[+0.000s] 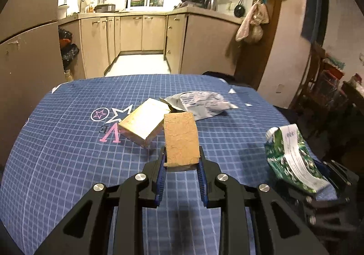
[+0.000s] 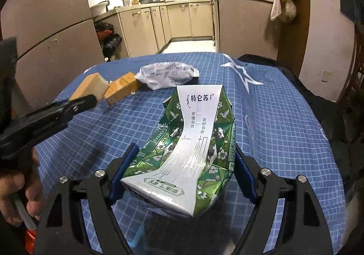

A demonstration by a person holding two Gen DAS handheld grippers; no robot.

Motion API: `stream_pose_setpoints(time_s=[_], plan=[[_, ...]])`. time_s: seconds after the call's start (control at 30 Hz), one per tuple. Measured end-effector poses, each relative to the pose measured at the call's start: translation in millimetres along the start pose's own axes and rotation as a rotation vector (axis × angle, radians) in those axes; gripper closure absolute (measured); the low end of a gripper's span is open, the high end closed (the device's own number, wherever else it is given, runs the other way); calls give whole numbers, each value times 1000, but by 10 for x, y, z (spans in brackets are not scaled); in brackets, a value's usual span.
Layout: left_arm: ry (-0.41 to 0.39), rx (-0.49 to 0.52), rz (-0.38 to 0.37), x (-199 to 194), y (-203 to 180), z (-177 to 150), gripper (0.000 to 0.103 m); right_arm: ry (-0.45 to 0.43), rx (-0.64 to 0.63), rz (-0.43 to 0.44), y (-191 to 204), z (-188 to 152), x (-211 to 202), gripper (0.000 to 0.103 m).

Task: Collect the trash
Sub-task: 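Grasp the tan cardboard piece with the left tool while the right tool lifts the milk carton, then carry the cardboard piece in the left tool while the right tool carries the carton to the bucket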

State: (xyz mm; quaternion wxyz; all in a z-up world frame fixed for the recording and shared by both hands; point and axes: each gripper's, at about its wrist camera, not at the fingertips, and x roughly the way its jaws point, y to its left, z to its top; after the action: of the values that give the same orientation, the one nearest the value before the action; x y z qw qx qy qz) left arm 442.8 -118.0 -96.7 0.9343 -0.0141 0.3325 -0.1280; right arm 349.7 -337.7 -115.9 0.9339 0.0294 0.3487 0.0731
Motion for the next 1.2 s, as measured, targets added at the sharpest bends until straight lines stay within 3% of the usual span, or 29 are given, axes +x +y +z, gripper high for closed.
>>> stream_pose_setpoints(time_s=[0.37,0.83,0.9,0.97,1.07,1.2], plan=[[-66,35,-112,-631,-292,-121,77,-97,1,-63,6,47,-706,28],[-120,173,-256,-1099,-1347,-148,77,-189,71,-234,-587,-129,-1645,30],[-126,189,-276,-1160,-1520,-154,77,-202,81,-254,-697,-161,-1793,35],[-132,205,-292,-1210,-1663,-153,77,-190,91,-280,-811,-187,-1900,75],[-124,217,-301,-1191,-1857,-167,77,-145,147,-215,-1056,-277,-1842,77],[-103,208,-303,-1114,-1973,-195,77,-62,226,-89,-1354,-411,-1393,79]])
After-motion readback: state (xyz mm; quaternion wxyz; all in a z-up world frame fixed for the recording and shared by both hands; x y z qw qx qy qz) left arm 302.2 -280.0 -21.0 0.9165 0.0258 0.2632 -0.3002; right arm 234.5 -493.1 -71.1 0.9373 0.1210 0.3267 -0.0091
